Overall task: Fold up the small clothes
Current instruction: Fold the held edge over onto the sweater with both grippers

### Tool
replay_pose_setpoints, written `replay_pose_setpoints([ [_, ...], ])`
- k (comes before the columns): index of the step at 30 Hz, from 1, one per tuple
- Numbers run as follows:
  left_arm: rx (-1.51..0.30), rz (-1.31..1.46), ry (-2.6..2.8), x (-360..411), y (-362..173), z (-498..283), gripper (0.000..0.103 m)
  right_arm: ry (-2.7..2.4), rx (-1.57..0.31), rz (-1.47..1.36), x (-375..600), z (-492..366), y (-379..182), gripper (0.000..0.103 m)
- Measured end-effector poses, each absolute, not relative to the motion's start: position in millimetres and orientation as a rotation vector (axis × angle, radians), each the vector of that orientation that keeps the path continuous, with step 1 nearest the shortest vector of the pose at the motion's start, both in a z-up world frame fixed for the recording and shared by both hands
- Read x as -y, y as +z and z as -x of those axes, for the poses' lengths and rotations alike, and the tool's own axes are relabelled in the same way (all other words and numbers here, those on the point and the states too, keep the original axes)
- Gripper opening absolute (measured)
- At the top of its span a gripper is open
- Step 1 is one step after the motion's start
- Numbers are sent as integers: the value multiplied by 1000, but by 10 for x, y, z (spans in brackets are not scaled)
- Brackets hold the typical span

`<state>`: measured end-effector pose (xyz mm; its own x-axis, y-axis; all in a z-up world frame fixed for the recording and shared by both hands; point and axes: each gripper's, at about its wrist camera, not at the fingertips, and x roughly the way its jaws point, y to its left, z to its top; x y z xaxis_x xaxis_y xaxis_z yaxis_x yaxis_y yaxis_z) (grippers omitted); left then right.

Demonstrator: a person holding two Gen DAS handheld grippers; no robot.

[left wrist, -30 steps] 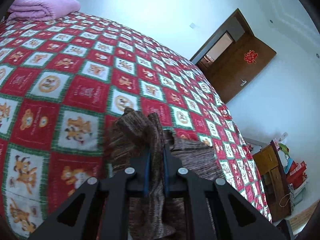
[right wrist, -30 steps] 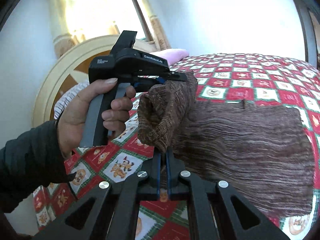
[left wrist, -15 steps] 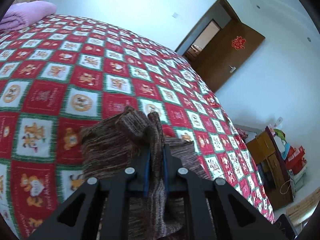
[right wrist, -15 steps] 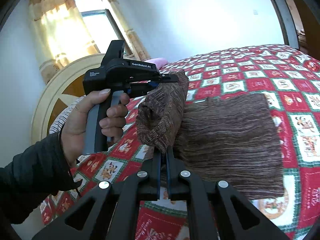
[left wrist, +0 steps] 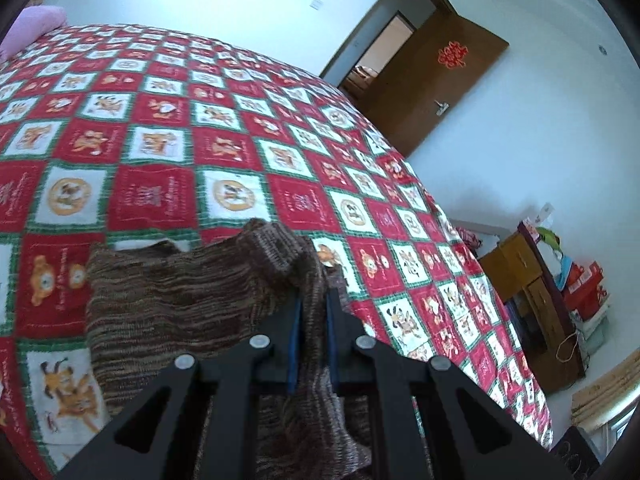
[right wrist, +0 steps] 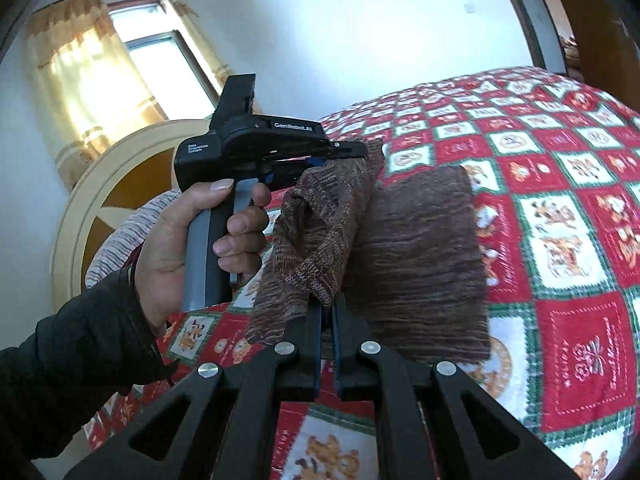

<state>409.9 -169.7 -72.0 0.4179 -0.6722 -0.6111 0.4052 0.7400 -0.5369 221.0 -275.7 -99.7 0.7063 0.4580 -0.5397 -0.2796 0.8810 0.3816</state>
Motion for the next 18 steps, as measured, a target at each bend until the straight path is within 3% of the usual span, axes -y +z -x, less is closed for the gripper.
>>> replay_pose_setpoints([
  [8,-961,280,-745,2096,-891,-4162,6,358,-684,-354,3058,-2163,-1150,4],
  [16,-973,149,-693,2435,-1021,-4093,6,293,-737,-431,3358,-2185,-1430,4],
  [18,-944,114,-684,2406,-899,-3997,11,287,-760,-452,3402,-2201,-1500,4],
])
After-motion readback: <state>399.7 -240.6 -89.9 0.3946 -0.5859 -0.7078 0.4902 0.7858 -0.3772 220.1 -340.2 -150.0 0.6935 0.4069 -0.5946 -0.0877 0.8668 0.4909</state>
